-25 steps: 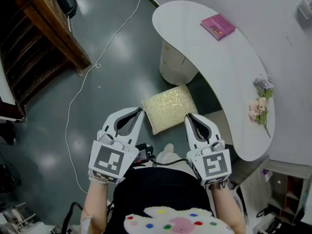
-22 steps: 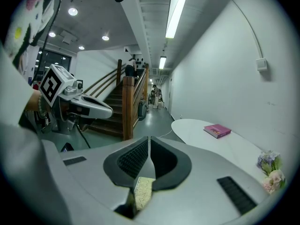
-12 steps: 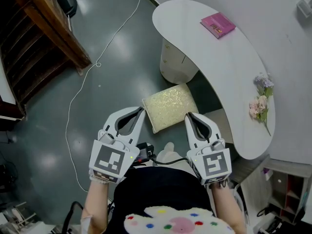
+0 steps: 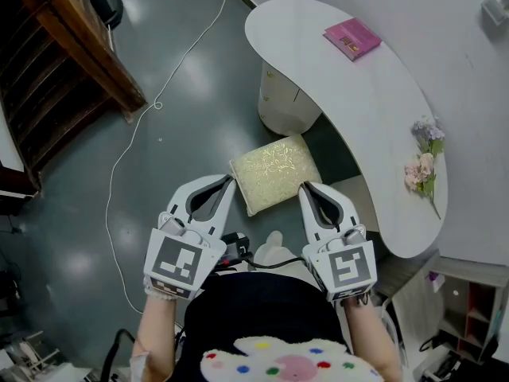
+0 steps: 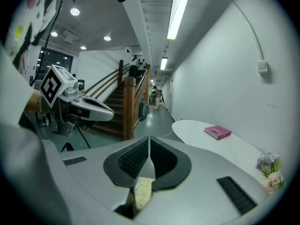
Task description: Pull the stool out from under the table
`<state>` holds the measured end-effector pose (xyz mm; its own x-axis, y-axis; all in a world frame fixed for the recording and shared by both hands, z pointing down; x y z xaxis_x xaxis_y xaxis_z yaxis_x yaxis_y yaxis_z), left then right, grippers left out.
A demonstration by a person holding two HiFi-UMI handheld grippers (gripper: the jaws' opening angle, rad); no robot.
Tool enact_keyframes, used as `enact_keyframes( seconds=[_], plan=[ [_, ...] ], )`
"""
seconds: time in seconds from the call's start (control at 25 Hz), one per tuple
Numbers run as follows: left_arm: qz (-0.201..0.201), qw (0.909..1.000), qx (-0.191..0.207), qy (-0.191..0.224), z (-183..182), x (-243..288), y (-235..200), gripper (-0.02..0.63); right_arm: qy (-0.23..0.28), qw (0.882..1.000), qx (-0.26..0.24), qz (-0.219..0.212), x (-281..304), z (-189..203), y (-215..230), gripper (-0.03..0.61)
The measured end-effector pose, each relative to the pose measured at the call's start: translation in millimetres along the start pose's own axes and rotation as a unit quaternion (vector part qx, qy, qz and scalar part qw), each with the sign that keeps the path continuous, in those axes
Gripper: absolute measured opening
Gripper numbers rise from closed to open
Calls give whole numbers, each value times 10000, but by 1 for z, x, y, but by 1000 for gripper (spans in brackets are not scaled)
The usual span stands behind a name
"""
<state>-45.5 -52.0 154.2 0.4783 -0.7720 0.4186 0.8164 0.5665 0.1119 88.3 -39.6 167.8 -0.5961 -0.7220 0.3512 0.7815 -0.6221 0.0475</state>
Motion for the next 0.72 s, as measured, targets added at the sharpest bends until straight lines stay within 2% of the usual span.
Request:
enact_keyframes(
  seconds=[0.2,0.4,0.72],
  plan=[
    [-37,9999,-115,36,-2,0,0,17,-32,10000,39,70,-2,1,2,41],
    [-25,10000,10,-15,1,1,0,17,-115,9999,91,85,-2,4,3,41],
    [-10,10000,-84,22,0,2,1,17,-160,9997,46,159,-3,9,7,42]
  ],
)
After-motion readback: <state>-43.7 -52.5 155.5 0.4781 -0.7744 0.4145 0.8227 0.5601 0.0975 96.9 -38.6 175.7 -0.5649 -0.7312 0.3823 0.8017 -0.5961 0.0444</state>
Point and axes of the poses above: the fingertips, and each gripper's own axes: x forward along the fingers, y to its right, z out of its underside, the point moved 2 cm from there along -x, backward along the fingers, and after that the axes turned 8 degrees about -z, right-handed, at the moved point
